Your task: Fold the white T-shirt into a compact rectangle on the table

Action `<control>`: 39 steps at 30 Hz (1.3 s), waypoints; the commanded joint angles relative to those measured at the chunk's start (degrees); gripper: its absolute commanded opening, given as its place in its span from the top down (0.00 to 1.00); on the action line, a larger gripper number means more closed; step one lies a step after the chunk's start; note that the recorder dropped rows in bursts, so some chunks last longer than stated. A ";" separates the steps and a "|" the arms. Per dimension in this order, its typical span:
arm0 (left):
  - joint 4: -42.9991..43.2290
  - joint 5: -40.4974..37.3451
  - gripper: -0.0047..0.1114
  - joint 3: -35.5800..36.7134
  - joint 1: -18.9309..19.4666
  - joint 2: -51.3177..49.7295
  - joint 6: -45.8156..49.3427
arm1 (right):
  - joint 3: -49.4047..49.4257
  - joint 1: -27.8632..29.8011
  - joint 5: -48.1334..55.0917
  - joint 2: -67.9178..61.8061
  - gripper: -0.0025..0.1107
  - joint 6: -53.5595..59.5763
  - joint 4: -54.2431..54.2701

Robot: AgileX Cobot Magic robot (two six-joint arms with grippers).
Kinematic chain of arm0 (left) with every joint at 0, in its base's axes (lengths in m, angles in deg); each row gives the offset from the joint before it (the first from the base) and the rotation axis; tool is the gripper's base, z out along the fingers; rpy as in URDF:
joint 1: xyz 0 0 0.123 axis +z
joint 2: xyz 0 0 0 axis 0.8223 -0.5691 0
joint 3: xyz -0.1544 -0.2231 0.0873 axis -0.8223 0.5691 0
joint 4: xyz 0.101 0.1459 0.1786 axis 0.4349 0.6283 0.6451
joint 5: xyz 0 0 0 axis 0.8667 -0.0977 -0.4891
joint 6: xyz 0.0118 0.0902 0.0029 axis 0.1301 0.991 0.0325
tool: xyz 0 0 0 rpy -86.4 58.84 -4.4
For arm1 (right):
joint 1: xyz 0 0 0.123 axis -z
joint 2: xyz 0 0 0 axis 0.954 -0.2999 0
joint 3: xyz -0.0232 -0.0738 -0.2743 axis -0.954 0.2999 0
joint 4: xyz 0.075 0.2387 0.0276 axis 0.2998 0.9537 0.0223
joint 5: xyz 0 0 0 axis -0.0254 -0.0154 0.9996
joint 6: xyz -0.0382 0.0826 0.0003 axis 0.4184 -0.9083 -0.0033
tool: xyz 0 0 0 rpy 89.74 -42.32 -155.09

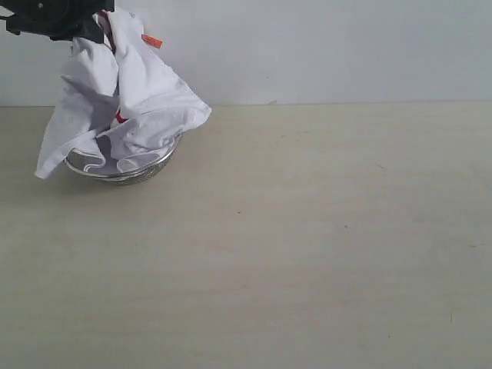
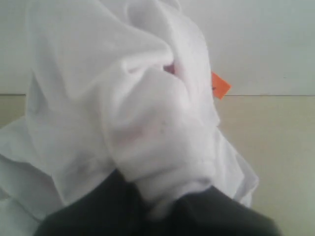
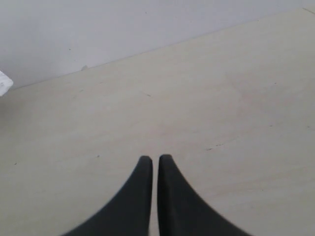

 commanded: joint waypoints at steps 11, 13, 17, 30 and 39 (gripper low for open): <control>-7.89 -3.74 0.92 -0.40 -0.51 13.81 5.06 | 0.00 0.06 -0.38 0.31 0.98 0.23 -0.04; -8.37 -4.02 0.92 -0.40 -0.51 14.52 4.94 | 0.00 0.06 -0.38 0.31 0.98 0.23 -0.04; -8.37 -4.02 0.92 -0.40 -0.51 16.02 4.73 | 0.00 0.06 -0.66 0.31 0.98 0.53 -0.36; -8.37 -5.73 0.92 -0.40 -0.51 20.64 4.58 | 0.00 0.06 -29.92 0.31 0.98 12.55 -18.50; -9.87 -6.19 0.92 -0.40 -0.51 24.70 4.98 | -1.39 0.06 -45.80 0.31 0.98 -19.00 -8.09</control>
